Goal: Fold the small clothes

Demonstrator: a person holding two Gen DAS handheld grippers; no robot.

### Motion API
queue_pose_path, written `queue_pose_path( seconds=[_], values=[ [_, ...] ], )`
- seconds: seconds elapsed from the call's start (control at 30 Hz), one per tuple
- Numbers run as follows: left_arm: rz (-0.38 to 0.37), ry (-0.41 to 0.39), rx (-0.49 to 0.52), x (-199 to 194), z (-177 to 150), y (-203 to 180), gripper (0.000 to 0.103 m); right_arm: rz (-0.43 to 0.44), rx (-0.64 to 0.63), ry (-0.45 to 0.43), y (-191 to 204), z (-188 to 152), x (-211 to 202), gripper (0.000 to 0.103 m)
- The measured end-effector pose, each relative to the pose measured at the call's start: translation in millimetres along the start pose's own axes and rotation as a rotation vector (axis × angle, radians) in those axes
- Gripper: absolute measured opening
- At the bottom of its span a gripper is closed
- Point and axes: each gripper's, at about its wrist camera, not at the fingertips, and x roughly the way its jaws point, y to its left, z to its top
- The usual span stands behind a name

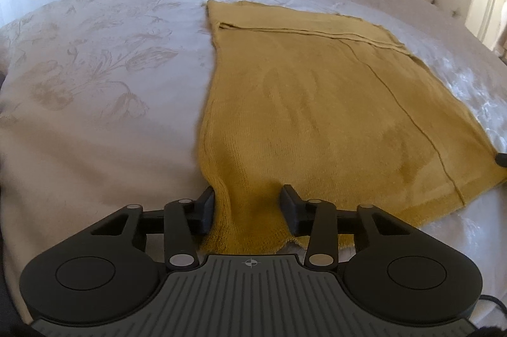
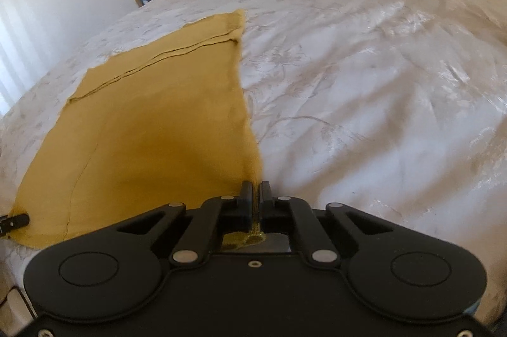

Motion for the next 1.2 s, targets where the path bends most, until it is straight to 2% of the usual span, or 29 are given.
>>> queue_pose_path(
  seconds=[0.07, 0.2, 0.3, 0.4, 0.53, 0.67, 0.73, 0.77, 0.8, 0.93, 1.2],
  values=[
    [-0.001, 0.004, 0.002, 2, 1, -1, 0.043, 0.02, 0.0, 0.01, 2, -1, 2, 0.021],
    [-0.029, 0.009, 0.003, 4, 1, -3, 0.059, 0.039, 0.023, 0.019, 0, -1, 6, 0.026],
    [-0.034, 0.007, 0.025, 6, 0, -6, 0.066, 0.083, 0.081, 0.025, -8, 0, 8, 0.038],
    [-0.039, 0.005, 0.019, 8, 0, -7, 0.067, 0.115, 0.106, 0.03, -9, -1, 11, 0.049],
    [-0.052, -0.003, 0.005, 6, -1, -4, 0.064, 0.148, 0.108, 0.026, -7, -2, 12, 0.056],
    [-0.042, -0.01, -0.028, 1, -2, 5, 0.041, 0.165, 0.122, 0.031, -9, -2, 12, 0.056],
    [-0.047, -0.011, -0.06, 0, -1, 11, 0.031, 0.179, 0.146, 0.037, -12, -2, 12, 0.052],
    [-0.051, -0.012, -0.077, -1, -1, 14, 0.026, 0.177, 0.156, 0.04, -14, -2, 12, 0.038],
    [-0.058, -0.013, -0.092, -2, -1, 16, 0.02, 0.168, 0.166, 0.045, -16, -2, 12, 0.018],
    [-0.08, -0.027, -0.128, -6, 1, 22, 0.007, 0.193, 0.212, 0.029, -20, -3, 6, 0.015],
    [-0.152, -0.11, -0.169, -23, 23, 23, 0.007, 0.261, 0.299, -0.059, -24, 13, -12, 0.014]
  ],
)
